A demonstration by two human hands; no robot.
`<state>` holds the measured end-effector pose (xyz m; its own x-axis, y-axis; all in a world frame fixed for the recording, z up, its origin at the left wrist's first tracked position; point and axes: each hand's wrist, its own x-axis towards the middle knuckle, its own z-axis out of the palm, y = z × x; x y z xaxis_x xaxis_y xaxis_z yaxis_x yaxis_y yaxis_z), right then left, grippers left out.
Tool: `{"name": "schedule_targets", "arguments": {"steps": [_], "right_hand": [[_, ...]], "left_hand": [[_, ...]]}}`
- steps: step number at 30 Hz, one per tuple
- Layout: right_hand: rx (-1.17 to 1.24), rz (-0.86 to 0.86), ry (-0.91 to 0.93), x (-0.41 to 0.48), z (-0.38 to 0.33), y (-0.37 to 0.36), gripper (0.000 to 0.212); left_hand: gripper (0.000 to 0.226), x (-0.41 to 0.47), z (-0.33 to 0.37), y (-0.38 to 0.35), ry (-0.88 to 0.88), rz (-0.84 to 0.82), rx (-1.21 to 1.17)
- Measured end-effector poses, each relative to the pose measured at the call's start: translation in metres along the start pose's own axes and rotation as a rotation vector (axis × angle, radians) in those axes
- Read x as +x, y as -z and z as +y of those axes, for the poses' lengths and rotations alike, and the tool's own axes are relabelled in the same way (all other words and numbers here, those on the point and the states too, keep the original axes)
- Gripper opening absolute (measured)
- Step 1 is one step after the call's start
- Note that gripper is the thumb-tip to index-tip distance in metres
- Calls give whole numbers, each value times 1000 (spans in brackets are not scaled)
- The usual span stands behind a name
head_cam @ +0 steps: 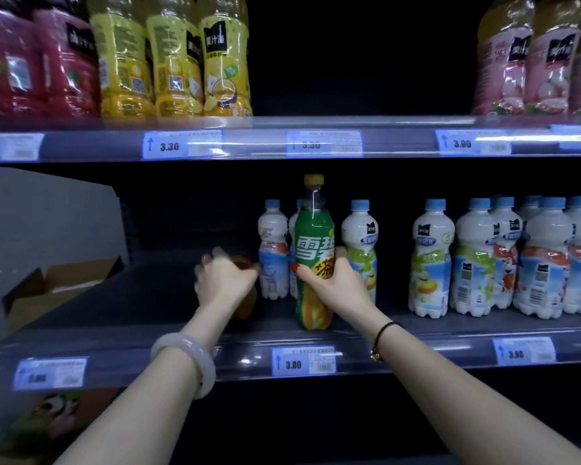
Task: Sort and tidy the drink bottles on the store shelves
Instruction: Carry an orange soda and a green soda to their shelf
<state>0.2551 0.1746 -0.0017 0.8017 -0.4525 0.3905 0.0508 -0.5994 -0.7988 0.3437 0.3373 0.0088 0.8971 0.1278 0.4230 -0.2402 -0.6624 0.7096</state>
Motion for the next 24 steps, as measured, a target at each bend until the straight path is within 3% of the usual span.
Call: {"name": "schedule_targets", "arguments": {"steps": [2,6,12,17,21,24], "right_hand": [[26,-22,-11,1,1,-1,70],[106,-130,-32,7,6,0,59],[143,-70,32,7,7,-4,54],[276,-48,-10,6,3,-13,59],[367,-109,2,8,-1,-19,62],[409,-137,1,7,-4,-22,62]], "left_hand": [[78,2,-5,-3,178,-219,129],[72,7,0,-4,346,-379,-67],[17,13,-20,17,623,-642,-780],[20,-1,-40,42,606,-663,-870],[48,1,-34,56,596,-630,-958],[51,-5,-33,62,610,-659,-1020]]}}
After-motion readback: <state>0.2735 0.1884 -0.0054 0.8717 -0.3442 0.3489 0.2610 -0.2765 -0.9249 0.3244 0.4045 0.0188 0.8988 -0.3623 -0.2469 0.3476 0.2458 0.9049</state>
